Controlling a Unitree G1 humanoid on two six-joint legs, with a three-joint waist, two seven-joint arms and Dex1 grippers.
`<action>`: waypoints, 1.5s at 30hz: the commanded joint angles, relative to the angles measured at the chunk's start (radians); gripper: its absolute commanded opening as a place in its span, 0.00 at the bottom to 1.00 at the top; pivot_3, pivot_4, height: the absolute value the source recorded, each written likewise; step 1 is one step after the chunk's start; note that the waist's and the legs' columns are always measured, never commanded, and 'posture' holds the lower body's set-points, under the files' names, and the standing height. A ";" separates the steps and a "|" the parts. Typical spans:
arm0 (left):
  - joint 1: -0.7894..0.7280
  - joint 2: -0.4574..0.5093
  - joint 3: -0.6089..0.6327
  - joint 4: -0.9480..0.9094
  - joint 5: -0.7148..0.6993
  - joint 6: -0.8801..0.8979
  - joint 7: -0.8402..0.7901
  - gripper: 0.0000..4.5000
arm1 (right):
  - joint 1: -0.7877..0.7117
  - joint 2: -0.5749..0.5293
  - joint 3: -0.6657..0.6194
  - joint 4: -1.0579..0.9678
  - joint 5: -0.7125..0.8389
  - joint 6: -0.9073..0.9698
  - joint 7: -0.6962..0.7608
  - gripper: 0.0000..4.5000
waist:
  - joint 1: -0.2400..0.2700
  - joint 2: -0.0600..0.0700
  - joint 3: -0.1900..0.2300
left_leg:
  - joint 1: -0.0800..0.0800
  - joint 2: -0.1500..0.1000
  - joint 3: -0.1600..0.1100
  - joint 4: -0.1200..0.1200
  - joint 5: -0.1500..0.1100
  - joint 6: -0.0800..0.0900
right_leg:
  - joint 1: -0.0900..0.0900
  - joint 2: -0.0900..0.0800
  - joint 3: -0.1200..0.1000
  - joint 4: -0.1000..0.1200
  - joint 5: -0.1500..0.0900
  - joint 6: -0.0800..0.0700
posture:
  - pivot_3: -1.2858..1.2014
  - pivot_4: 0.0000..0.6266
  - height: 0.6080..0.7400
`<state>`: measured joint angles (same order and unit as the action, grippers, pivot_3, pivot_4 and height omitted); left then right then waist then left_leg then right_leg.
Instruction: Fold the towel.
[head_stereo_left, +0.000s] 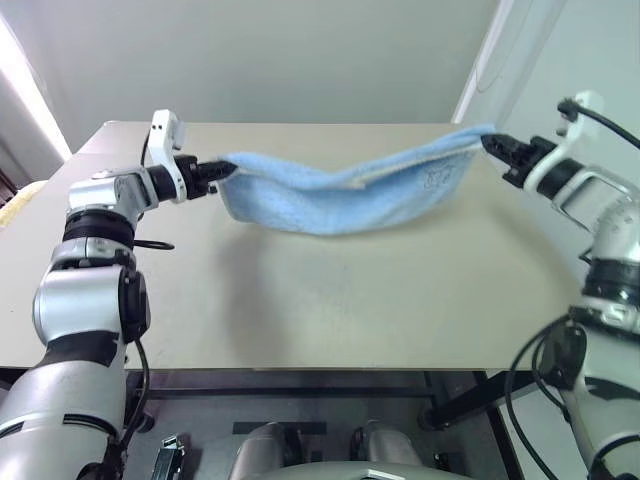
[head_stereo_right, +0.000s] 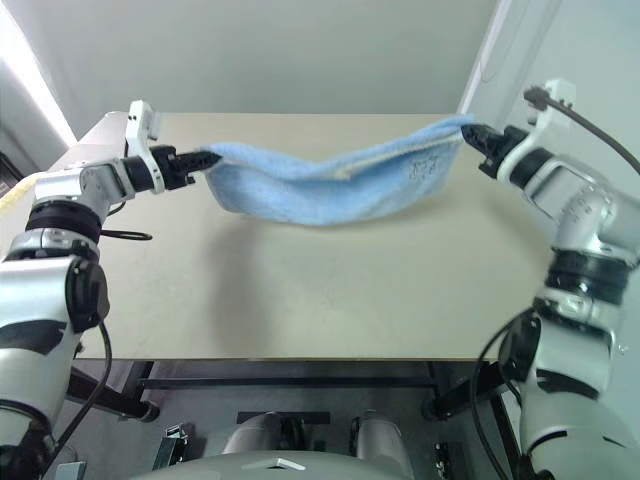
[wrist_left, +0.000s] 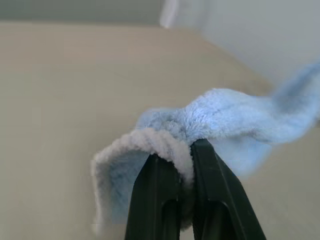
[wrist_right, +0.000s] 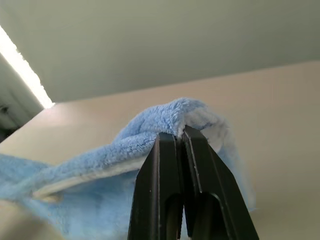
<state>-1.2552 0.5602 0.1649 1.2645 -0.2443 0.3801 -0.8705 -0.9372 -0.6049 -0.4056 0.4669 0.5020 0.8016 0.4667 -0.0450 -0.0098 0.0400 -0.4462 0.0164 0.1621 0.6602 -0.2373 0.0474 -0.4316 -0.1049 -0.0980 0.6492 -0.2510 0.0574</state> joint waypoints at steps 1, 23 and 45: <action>-0.090 0.000 0.062 0.040 -0.002 -0.053 0.099 0.07 | -0.102 -0.017 0.006 0.094 -0.027 -0.101 0.007 0.01 | 0.000 0.000 0.000 | 0.000 0.000 0.000 0.000 0.000 0.000 | 0.000 0.000 0.000 0.001 0.001 0.002 | 0.52 0.00 0.96; 0.662 0.390 -0.203 -0.606 0.184 0.036 -0.593 0.07 | 0.934 -0.191 -0.081 -0.661 0.224 0.264 0.306 0.01 | 0.000 0.005 0.002 | 0.005 0.008 0.000 0.007 -0.006 0.010 | 0.002 0.004 -0.002 0.001 0.000 -0.003 | 0.52 0.00 0.96; 0.803 0.308 -0.110 -0.985 -0.062 0.103 -0.569 0.07 | 0.803 -0.168 0.110 -0.542 0.114 0.185 0.217 0.01 | 0.004 0.008 0.002 | 0.002 0.009 0.002 0.001 -0.006 0.009 | -0.001 0.002 -0.007 -0.005 0.000 -0.004 | 0.52 0.00 0.96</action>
<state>-0.4492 0.8471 0.0246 0.3239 -0.2713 0.4854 -1.4174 -0.1139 -0.7763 -0.2999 -0.0776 0.6291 1.0131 0.6887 -0.0409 -0.0020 0.0425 -0.4436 0.0251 0.1638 0.6613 -0.2435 0.0565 -0.4329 -0.1033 -0.1046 0.6446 -0.2514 0.0534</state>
